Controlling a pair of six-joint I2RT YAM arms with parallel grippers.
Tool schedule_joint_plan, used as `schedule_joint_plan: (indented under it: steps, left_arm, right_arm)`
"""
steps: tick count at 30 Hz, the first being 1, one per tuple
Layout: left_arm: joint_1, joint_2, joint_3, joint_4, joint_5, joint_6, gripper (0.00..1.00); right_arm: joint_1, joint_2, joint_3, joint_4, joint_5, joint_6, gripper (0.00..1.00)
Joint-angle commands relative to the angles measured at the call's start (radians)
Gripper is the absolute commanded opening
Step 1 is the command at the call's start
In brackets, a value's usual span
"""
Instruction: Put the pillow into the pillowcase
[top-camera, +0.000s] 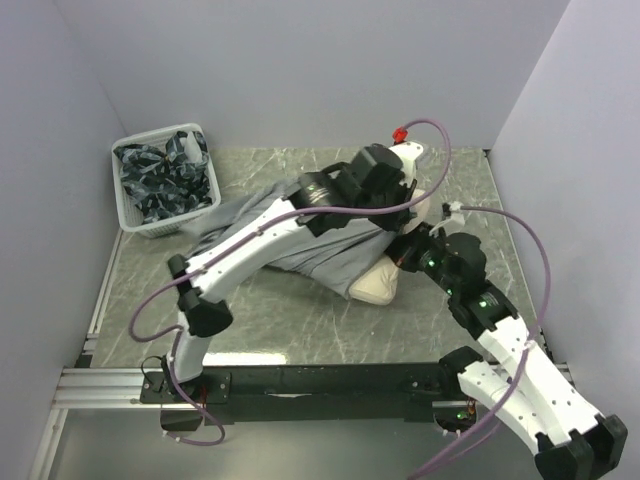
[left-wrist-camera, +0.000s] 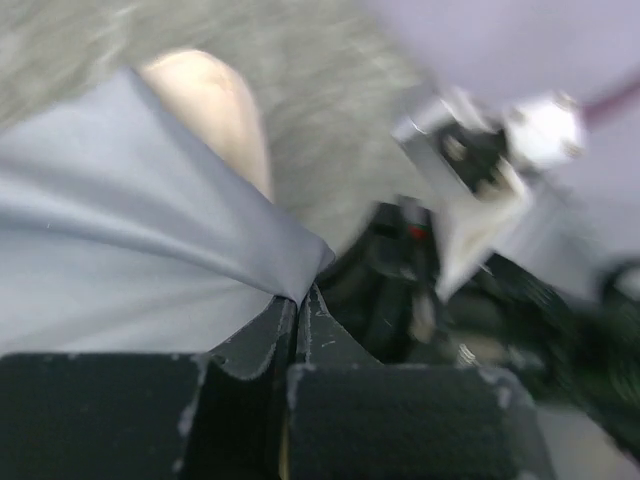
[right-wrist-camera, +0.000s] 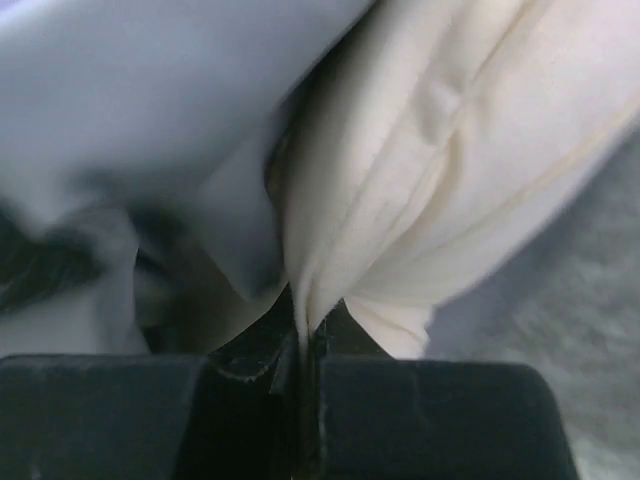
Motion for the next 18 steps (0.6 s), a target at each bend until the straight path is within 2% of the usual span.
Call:
schedule_joint_plan:
  steps: [1, 6, 9, 13, 15, 18]
  left_arm:
    - [-0.01, -0.164, -0.142, 0.365, 0.351, -0.033, 0.02]
    - [-0.036, -0.232, -0.172, 0.382, 0.407, -0.041, 0.01]
    - [-0.047, -0.298, -0.225, 0.454, 0.42, -0.058, 0.01]
    - [-0.048, -0.298, -0.183, 0.469, 0.524, -0.079, 0.01]
    - [-0.059, -0.313, -0.189, 0.488, 0.551, -0.086, 0.01]
    - [-0.066, -0.324, -0.178, 0.479, 0.551, -0.073, 0.02]
  right_arm:
    - [0.028, -0.038, 0.08, 0.032, -0.033, 0.001, 0.0]
    - [0.032, -0.034, 0.082, -0.021, 0.128, -0.016, 0.0]
    - [0.037, 0.023, 0.021, 0.077, 0.061, 0.03, 0.0]
    - [0.045, 0.116, -0.046, 0.181, 0.044, 0.101, 0.0]
    - [0.037, 0.118, -0.027, 0.17, 0.099, 0.095, 0.0]
    - [-0.05, 0.063, 0.057, 0.123, 0.081, 0.087, 0.0]
